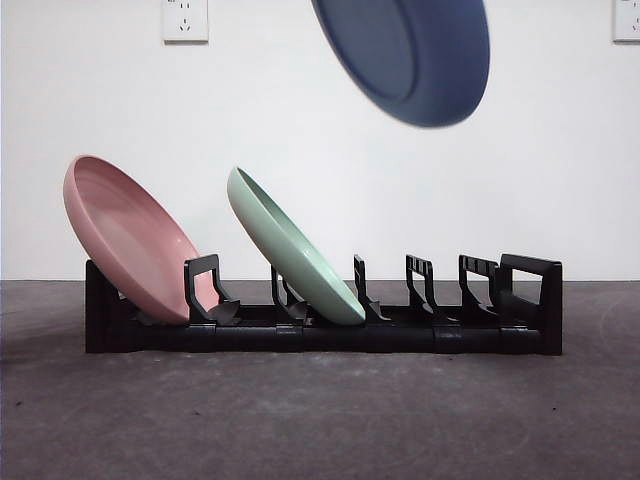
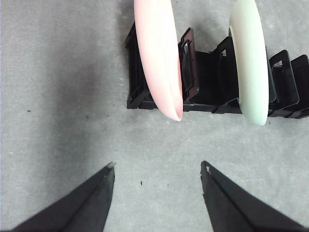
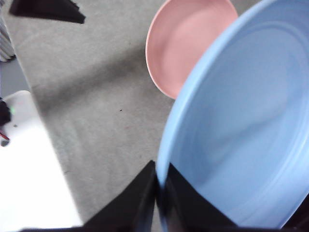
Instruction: Place the plate
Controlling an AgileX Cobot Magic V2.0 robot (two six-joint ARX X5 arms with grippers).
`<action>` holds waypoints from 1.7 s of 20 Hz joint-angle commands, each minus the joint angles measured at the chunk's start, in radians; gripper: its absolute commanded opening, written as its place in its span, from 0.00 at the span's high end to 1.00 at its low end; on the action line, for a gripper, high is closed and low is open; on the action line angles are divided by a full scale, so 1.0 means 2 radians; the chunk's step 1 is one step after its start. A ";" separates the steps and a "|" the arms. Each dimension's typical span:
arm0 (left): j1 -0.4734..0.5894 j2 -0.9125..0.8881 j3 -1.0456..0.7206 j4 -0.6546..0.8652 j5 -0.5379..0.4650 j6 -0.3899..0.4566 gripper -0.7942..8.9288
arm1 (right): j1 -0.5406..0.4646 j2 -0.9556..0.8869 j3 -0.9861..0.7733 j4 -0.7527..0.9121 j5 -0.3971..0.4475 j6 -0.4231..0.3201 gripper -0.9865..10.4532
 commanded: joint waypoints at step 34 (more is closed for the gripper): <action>-0.001 0.004 0.010 0.003 0.003 0.002 0.63 | 0.245 0.212 -0.274 0.199 0.259 -0.034 0.90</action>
